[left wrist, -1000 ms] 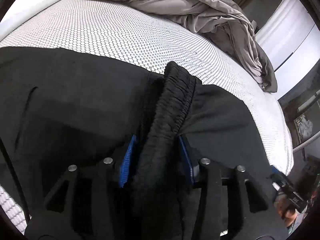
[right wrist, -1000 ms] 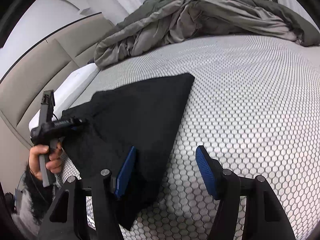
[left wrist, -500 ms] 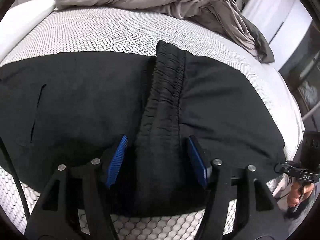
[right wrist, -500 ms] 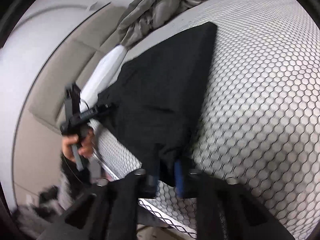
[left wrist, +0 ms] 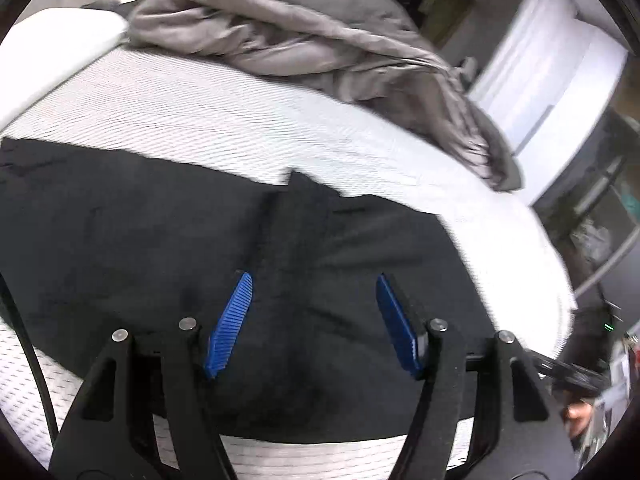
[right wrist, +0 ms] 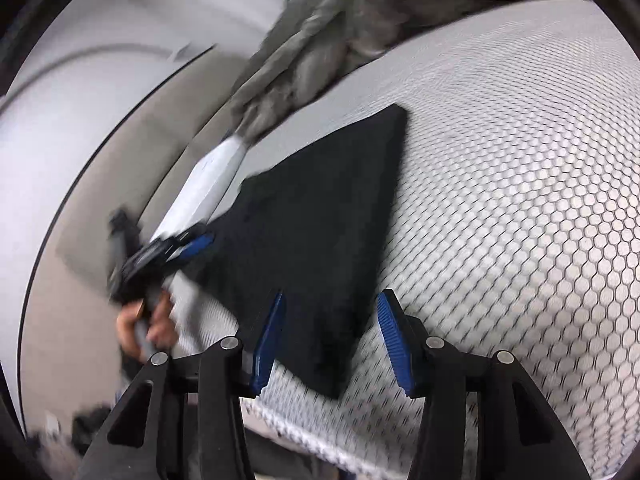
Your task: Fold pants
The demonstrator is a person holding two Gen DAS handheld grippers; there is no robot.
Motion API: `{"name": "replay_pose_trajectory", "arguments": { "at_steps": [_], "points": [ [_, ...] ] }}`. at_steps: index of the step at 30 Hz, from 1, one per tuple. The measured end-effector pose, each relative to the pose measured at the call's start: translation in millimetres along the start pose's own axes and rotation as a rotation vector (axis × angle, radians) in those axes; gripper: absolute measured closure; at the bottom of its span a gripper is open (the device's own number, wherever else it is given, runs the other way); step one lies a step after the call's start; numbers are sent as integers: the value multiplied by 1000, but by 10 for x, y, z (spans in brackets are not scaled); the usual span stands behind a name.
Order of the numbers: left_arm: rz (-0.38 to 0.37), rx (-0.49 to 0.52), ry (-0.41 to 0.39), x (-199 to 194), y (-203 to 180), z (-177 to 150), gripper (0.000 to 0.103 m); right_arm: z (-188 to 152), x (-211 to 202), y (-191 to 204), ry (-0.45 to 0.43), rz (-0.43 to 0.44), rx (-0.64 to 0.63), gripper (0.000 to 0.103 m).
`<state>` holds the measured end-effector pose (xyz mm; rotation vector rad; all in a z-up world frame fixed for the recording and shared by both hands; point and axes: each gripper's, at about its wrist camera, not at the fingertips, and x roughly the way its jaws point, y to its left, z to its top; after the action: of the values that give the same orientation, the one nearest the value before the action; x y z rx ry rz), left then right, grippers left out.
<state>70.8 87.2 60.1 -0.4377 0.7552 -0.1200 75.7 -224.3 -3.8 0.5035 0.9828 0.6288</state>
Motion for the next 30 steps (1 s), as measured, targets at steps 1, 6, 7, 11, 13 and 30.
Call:
{"name": "replay_pose_trajectory", "arguments": {
  "at_steps": [1,6,7,11,13,30],
  "points": [
    [-22,22,7,40,-110,-18,40,29,60,-44,7,6,31,54],
    [0,195,77,384,-632,-206,39,188,439,-253,9,69,172,58],
    [10,204,89,438,-669,-231,39,220,531,-252,18,79,172,74],
    [25,157,113,558,-603,-246,39,417,504,-189,-31,91,150,96],
    [27,131,123,581,-535,-239,39,535,416,-161,-57,11,129,93],
    [-40,458,184,754,-790,-667,44,-9,1025,959,9,-260,-397,60]
  ]
}}
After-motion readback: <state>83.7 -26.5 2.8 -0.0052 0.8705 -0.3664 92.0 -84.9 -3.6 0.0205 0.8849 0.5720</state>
